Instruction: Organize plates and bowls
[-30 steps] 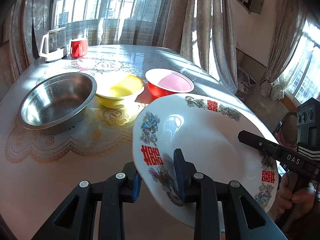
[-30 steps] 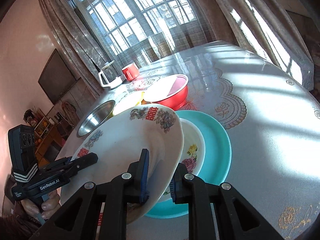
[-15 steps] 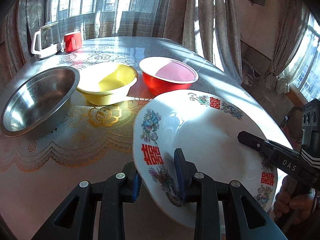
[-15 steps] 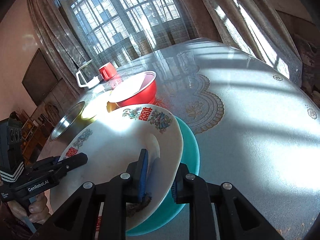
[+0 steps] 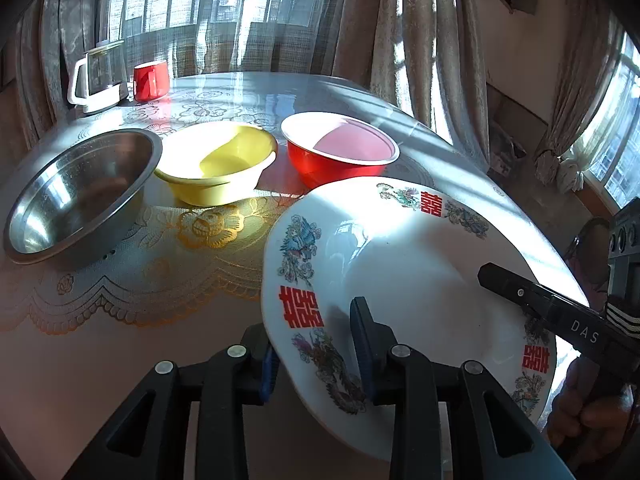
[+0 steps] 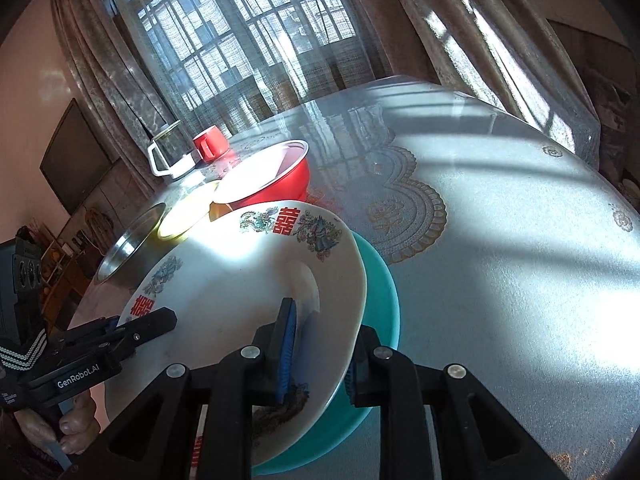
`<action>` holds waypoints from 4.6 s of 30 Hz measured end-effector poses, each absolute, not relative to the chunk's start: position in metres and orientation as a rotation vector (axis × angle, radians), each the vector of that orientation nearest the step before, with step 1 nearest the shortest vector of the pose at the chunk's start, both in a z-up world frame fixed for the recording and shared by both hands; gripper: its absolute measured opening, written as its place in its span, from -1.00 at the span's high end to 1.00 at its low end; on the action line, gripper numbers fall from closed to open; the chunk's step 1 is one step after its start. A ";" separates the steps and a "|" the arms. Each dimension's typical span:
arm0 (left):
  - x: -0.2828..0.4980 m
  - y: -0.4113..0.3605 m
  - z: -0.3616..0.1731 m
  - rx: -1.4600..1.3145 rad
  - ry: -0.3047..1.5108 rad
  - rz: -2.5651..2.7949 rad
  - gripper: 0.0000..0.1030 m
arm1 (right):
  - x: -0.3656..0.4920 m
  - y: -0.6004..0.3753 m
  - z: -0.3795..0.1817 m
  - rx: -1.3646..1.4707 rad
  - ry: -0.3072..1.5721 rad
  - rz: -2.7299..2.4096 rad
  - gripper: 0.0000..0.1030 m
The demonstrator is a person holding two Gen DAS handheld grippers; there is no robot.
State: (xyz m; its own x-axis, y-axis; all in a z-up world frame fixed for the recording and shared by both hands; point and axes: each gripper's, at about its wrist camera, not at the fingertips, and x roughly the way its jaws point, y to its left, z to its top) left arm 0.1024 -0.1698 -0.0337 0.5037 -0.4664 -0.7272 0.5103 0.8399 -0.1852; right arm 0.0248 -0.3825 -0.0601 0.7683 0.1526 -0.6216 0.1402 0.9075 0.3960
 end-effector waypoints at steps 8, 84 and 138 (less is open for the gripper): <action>0.101 -0.170 -0.032 0.053 0.865 -0.557 0.33 | 0.021 -0.378 -0.058 0.434 0.706 -0.011 0.55; 0.084 0.032 -0.043 -0.211 0.913 -0.171 0.19 | 0.061 -0.221 -0.022 0.401 0.845 0.393 0.32; 0.214 0.045 -0.032 -0.330 0.876 -0.242 0.53 | 0.216 -0.173 -0.054 0.519 0.921 0.228 0.53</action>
State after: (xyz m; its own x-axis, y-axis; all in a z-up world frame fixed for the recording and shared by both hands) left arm 0.2143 0.0452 -0.0319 0.6185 -0.3395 -0.7087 0.0726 0.9227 -0.3787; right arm 0.2155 -0.1732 -0.0541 0.5919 0.4023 -0.6984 0.0309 0.8545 0.5185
